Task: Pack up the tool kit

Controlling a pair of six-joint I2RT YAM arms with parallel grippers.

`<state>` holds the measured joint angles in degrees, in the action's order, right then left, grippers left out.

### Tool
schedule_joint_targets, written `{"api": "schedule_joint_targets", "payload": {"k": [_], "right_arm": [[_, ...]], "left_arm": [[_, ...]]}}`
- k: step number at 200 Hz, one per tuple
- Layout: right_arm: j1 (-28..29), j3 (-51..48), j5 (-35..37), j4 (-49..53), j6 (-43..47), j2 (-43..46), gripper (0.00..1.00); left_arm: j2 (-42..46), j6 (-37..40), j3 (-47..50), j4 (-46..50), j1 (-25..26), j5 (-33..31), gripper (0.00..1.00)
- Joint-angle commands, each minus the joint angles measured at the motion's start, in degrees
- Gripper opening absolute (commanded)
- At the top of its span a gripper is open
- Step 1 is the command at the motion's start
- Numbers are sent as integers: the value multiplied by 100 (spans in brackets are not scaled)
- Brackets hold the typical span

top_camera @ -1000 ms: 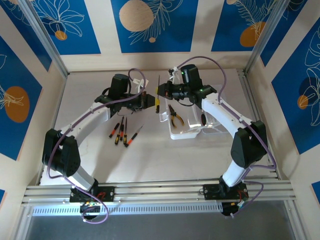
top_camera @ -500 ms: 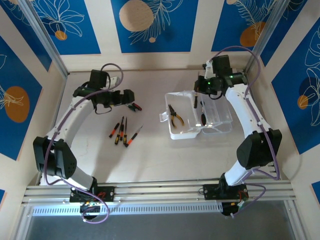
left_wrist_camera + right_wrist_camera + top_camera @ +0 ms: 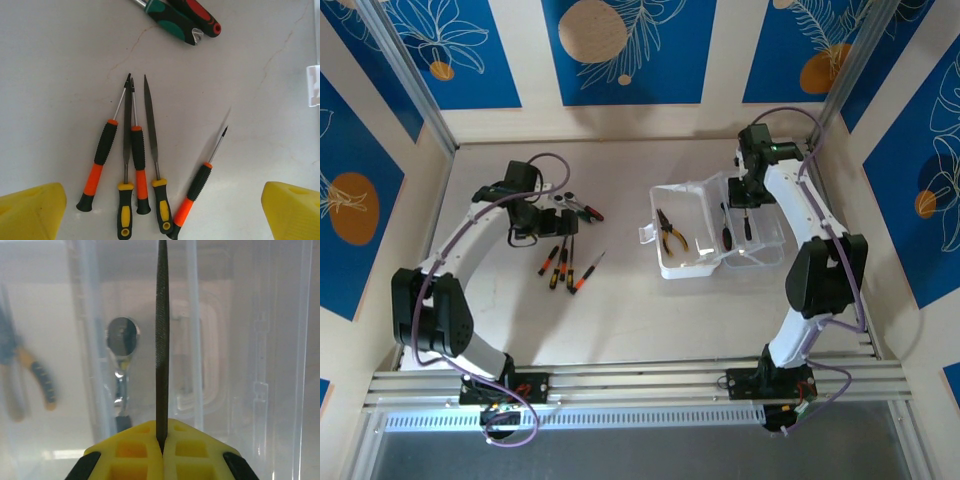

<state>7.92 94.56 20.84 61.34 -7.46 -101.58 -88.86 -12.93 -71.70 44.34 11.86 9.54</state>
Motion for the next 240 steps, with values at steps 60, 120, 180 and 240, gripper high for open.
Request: {"api": "schedule_joint_targets", "payload": {"k": [60,120,180,240], "right_arm": [[68,8,344,-141,261,-283,20],[73,445,328,63,286,-202,33],[617,1040,-383,378,123,276,99],[872,484,-799,1,-115,344,99]], "left_arm": [[-279,280,111,3,-77,5,97],[-25,144,496,-10,-79,-77,85],[-183,-43,957,-136,-194,-644,61],[-770,79,729,-259,-345,-762,39]]}}
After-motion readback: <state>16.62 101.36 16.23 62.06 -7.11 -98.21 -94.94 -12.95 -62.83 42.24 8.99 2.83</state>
